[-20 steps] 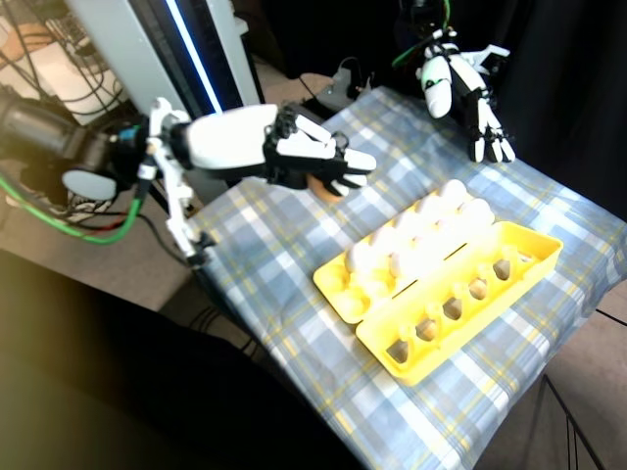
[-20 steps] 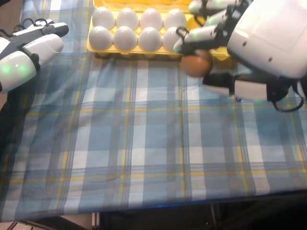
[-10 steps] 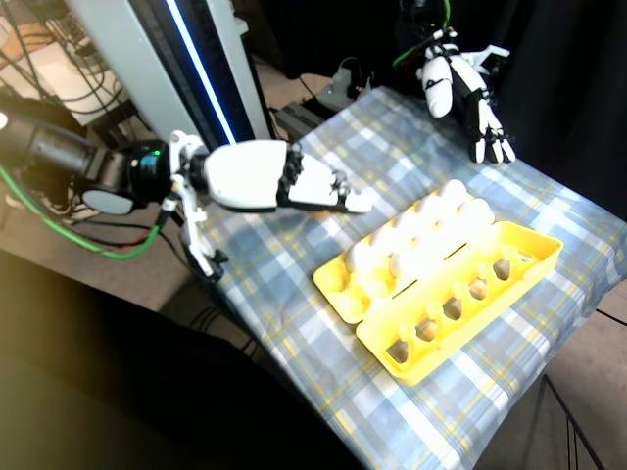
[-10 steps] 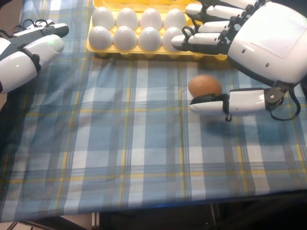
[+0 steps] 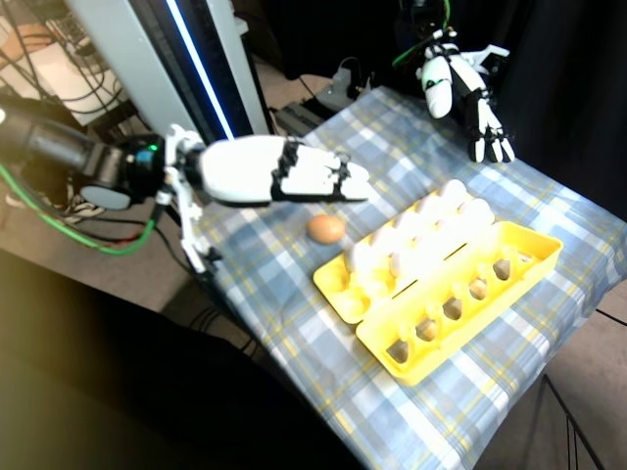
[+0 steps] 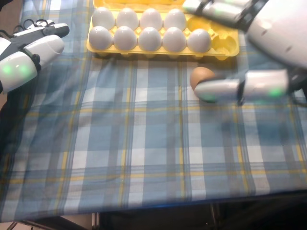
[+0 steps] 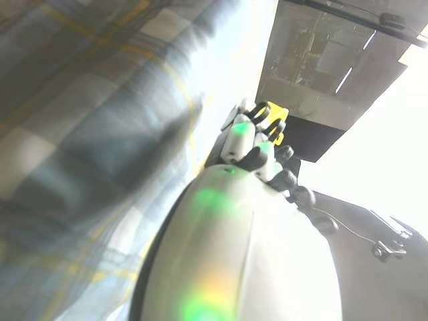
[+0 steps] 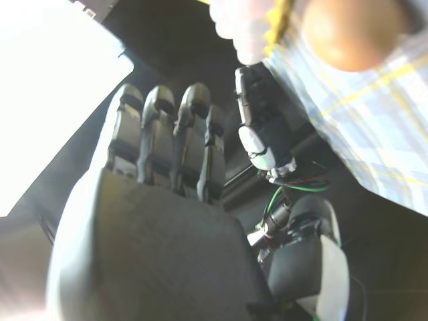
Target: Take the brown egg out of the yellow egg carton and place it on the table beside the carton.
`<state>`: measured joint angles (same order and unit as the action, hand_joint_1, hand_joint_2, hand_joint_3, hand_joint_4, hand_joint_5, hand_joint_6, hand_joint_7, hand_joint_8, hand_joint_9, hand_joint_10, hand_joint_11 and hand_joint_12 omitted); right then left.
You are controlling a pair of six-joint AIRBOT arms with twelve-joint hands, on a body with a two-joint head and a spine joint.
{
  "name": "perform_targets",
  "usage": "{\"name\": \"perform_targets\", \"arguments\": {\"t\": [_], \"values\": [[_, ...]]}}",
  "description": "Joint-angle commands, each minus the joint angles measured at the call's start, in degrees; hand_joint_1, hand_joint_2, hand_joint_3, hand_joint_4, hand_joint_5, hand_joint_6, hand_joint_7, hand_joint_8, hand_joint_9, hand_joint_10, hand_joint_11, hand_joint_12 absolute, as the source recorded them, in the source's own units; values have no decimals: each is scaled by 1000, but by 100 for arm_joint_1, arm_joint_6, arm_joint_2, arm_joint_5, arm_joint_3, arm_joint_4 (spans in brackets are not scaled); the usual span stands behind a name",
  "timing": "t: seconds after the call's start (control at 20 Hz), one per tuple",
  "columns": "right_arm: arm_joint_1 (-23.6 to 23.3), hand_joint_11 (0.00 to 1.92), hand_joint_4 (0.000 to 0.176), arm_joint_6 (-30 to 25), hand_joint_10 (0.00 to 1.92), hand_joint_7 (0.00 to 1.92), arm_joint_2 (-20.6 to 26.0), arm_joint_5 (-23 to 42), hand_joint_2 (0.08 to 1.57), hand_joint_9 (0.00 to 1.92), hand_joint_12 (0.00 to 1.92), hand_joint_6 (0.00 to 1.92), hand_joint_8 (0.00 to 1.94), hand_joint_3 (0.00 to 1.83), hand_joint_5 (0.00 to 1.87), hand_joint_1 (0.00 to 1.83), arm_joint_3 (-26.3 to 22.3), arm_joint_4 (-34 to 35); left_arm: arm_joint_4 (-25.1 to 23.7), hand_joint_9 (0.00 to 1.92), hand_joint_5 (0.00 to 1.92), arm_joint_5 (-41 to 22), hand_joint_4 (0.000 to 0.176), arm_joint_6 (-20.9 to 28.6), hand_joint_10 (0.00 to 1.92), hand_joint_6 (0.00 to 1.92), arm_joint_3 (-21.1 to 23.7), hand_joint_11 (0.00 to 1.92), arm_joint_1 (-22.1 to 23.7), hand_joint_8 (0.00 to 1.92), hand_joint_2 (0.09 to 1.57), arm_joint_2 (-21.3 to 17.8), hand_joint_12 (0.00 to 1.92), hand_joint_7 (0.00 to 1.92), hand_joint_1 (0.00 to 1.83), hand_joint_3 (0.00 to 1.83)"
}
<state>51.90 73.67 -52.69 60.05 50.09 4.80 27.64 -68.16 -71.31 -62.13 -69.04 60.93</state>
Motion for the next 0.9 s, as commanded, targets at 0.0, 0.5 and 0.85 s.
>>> {"name": "perform_targets", "arguments": {"t": [0.0,0.5,0.85], "values": [[7,0,0,20,0,344,74,1105,932,124,0,0,0,0,286,0,-40,109,-69,16,480,-695,10,18,2,2,-11,0,31,2,1274,5,0,221,109,1],[1028,0,0,373,0,67,282,1694,842,0,0,0,0,0,63,0,-492,1073,-15,17,480,-765,7,24,3,3,66,0,-34,3,1278,-23,0,219,97,2],[1156,0,0,292,0,0,338,1994,813,0,0,0,0,0,0,0,-566,1189,34,17,483,-776,10,24,1,2,118,0,-86,0,1280,-82,0,216,86,2]]}}
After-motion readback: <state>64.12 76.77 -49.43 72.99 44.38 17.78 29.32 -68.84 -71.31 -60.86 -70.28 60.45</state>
